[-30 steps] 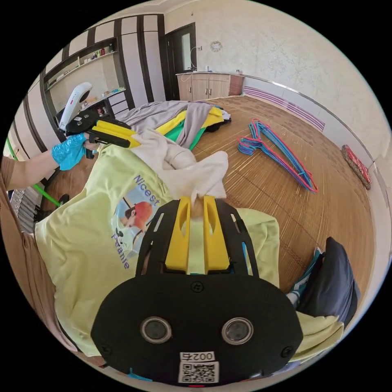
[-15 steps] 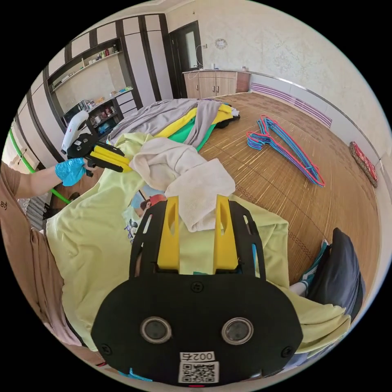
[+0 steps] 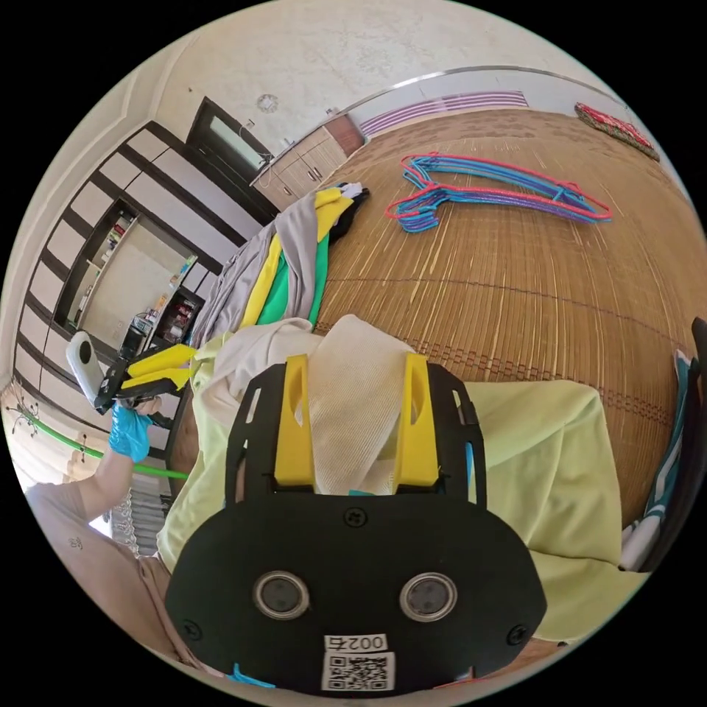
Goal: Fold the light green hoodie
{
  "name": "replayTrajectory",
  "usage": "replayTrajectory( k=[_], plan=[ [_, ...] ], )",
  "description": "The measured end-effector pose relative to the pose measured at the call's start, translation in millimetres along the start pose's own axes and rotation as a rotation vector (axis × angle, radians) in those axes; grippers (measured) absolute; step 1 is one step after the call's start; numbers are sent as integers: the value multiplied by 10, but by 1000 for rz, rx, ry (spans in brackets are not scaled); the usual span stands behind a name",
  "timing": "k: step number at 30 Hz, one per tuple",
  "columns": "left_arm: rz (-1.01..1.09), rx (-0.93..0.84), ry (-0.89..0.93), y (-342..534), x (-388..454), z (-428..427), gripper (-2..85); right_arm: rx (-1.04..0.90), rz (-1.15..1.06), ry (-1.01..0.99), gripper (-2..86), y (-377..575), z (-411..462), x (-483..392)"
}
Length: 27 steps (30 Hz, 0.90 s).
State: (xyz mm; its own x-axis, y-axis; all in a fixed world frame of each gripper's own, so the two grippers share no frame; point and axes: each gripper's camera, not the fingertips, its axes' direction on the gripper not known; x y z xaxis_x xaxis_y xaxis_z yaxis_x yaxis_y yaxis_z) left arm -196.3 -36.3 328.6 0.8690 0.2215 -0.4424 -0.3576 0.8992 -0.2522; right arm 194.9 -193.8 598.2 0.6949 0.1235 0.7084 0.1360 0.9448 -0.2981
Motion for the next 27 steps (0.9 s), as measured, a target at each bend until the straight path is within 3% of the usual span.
replayTrajectory(
  k=[7,12,18,22,24,27],
  plan=[
    [-49,-99,-27,-206,-11,518,76,-14,-125,-1,70,150,-72,-216],
    [-63,-108,-86,-191,63,565,23,-19,-246,45,18,302,-99,-443],
    [-15,-48,-111,-62,289,274,-15,44,-369,52,18,564,-318,-784],
    [19,-48,-43,95,385,119,-16,-47,-456,40,40,759,-362,-930],
    [47,-86,0,198,427,132,-16,-118,-505,92,54,869,-329,-990],
    [53,-115,23,302,464,173,-16,-75,-525,187,79,936,-384,-1062]
  ],
)
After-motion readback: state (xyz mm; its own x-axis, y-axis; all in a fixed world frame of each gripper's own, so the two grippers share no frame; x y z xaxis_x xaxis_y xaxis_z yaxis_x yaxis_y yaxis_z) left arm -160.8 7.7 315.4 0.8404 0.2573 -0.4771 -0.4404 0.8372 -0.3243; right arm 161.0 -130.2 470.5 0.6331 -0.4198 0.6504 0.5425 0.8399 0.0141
